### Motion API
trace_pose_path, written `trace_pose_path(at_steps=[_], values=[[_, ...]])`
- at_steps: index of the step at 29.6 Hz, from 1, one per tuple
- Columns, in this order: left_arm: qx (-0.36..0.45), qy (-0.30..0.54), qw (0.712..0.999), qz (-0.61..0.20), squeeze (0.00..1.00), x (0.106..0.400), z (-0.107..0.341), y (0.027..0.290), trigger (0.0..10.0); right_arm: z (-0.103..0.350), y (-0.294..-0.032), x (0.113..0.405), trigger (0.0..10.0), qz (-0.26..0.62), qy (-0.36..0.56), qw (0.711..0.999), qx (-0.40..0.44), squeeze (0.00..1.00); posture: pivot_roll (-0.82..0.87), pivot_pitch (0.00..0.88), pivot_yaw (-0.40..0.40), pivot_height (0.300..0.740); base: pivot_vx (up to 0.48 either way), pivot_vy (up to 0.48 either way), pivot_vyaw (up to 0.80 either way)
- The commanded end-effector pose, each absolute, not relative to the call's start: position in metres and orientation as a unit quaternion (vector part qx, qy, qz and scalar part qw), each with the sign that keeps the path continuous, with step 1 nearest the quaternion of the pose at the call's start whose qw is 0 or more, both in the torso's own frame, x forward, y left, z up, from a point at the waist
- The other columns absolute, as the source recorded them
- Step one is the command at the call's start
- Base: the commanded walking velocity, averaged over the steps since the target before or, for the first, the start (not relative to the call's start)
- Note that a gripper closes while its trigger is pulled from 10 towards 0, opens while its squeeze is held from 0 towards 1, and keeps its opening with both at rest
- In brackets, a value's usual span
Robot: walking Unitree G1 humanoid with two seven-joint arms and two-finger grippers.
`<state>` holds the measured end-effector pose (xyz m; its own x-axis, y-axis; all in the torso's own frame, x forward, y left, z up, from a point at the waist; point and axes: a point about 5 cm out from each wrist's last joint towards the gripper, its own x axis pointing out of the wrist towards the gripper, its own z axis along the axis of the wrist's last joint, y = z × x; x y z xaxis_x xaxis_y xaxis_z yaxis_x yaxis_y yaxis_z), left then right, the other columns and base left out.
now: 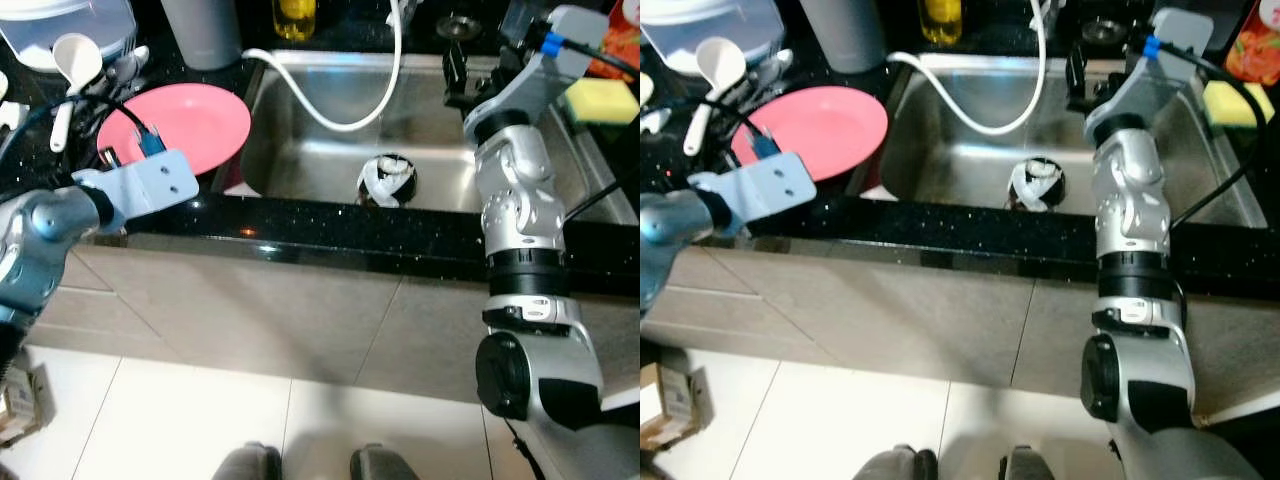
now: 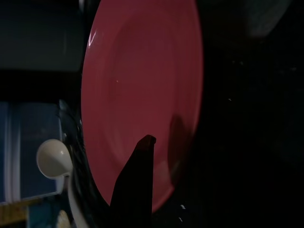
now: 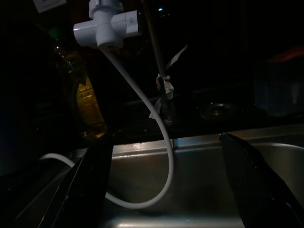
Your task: Kitchen organization
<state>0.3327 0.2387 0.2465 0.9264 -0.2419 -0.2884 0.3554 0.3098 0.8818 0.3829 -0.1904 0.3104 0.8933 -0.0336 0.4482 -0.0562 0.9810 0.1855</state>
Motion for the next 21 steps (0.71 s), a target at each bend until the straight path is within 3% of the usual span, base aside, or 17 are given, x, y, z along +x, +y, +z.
trace_pose_path(at_steps=[1,5,6,7,8,9,21], values=[[0.561,0.054,0.802,-0.196,0.0,0.335,0.237,0.234,10.0,0.309,-0.19,0.382,10.0,0.008,-0.229,0.969,0.097,0.0,-0.01,0.147,0.06,0.74,0.0,0.0,0.0],[0.594,0.044,0.777,-0.203,0.0,0.348,0.228,0.231,10.0,0.308,-0.189,0.38,10.0,0.008,-0.227,0.969,0.098,0.0,-0.01,0.151,0.06,0.74,0.0,0.0,0.0],[0.596,0.038,0.775,-0.207,0.0,0.352,0.225,0.228,8.4,0.308,-0.189,0.38,10.0,0.008,-0.227,0.969,0.098,0.0,-0.02,0.15,0.06,0.74,0.0,0.0,0.0],[0.603,0.032,0.769,-0.21,0.0,0.355,0.222,0.225,2.9,0.309,-0.189,0.379,10.0,0.007,-0.227,0.969,0.098,0.0,-0.02,0.152,0.065,0.74,0.0,0.0,0.0],[0.607,0.029,0.765,-0.212,0.0,0.357,0.22,0.223,2.9,0.309,-0.19,0.379,10.0,0.007,-0.227,0.969,0.098,0.0,-0.02,0.152,0.066,0.74,0.0,0.0,0.0],[0.609,0.025,0.763,-0.216,0.0,0.358,0.219,0.221,0.0,0.309,-0.19,0.379,10.0,0.007,-0.228,0.969,0.098,0.0,-0.03,0.152,0.067,0.74,0.0,0.0,0.0],[0.644,-0.027,0.732,-0.221,0.0,0.355,0.236,0.215,0.0,0.309,-0.191,0.377,10.0,0.003,-0.226,0.969,0.099,0.0,-0.02,0.151,0.066,0.74,0.0,0.0,0.0]])
